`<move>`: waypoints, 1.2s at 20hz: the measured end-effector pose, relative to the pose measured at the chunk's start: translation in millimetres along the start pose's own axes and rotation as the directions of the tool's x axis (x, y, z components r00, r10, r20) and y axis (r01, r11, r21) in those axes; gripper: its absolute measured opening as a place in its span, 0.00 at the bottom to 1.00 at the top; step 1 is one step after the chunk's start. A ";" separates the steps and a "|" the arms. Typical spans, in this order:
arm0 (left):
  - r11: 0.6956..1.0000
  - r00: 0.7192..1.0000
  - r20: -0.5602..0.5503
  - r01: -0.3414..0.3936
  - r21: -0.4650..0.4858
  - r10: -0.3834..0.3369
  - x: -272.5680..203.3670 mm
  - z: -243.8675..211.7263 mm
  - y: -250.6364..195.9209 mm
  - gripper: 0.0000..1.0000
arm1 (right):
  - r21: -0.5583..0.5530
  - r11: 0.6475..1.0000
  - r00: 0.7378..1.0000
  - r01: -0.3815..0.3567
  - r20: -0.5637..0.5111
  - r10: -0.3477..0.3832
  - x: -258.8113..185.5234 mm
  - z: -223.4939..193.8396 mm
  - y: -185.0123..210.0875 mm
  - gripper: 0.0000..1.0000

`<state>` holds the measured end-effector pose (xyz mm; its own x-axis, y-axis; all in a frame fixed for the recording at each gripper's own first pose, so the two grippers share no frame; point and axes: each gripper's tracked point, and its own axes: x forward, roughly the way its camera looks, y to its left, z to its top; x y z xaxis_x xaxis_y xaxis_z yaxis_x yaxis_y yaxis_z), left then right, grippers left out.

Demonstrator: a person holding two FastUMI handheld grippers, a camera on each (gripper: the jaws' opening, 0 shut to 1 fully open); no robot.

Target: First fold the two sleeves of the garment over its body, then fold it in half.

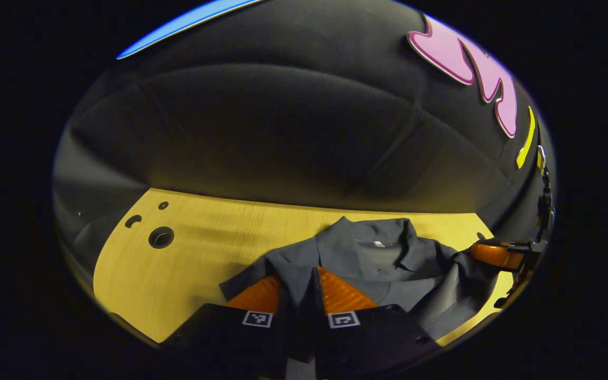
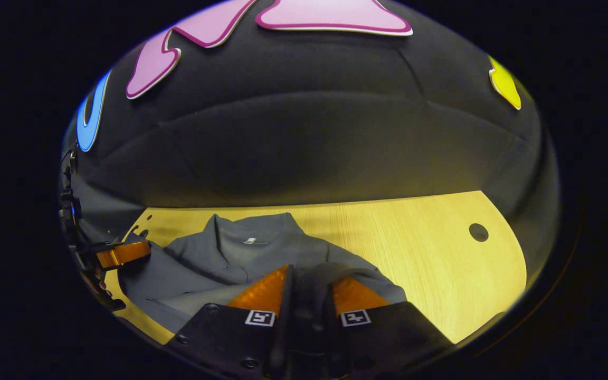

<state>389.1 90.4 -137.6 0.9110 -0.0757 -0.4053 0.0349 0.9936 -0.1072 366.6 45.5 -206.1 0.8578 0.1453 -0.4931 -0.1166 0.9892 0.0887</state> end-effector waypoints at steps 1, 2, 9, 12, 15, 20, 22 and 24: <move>1.000 1.000 -0.004 -0.009 0.013 0.009 -3.9 -0.2 0.7 0.26 | 0.004 1.000 1.000 -0.006 -0.008 0.006 0.0 -2.3 1.7 0.44; 0.999 1.000 0.005 -0.025 0.027 0.025 -7.9 4.0 4.2 0.39 | -0.001 1.000 1.000 -0.014 -0.012 0.014 -2.8 -3.0 2.5 0.57; 0.997 0.992 0.111 -0.067 0.024 0.064 -77.0 43.1 25.3 0.96 | -0.056 0.998 0.998 0.022 0.053 -0.019 -64.9 26.2 -13.8 0.89; 0.995 0.981 0.172 -0.095 0.037 0.088 -123.8 57.6 31.5 0.96 | -0.056 0.998 0.993 0.042 0.116 -0.035 -106.2 39.1 -16.9 0.99; 0.991 0.961 0.257 -0.119 0.059 0.100 -181.1 70.3 32.0 0.96 | -0.039 0.998 0.984 0.042 0.176 -0.034 -154.7 43.5 -4.8 0.99; 0.987 0.914 0.394 -0.135 0.084 0.092 -279.0 77.6 20.1 0.96 | -0.079 0.997 0.974 0.024 0.225 -0.006 -226.8 33.6 24.1 0.99; 0.988 0.906 0.418 -0.123 0.097 0.072 -309.2 68.5 11.6 0.96 | -0.085 0.996 0.969 0.019 0.247 0.002 -250.1 29.2 36.7 0.99; 0.986 0.897 0.439 -0.123 0.111 0.062 -333.3 54.2 2.9 0.96 | -0.080 0.997 0.964 -0.002 0.264 0.023 -270.7 21.9 51.4 0.99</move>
<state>107.8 123.1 46.4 0.9991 0.0303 0.0282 -0.0316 0.9985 0.0448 139.4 56.6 -49.1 0.9567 0.1577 -0.2447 -0.1576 0.9873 0.0202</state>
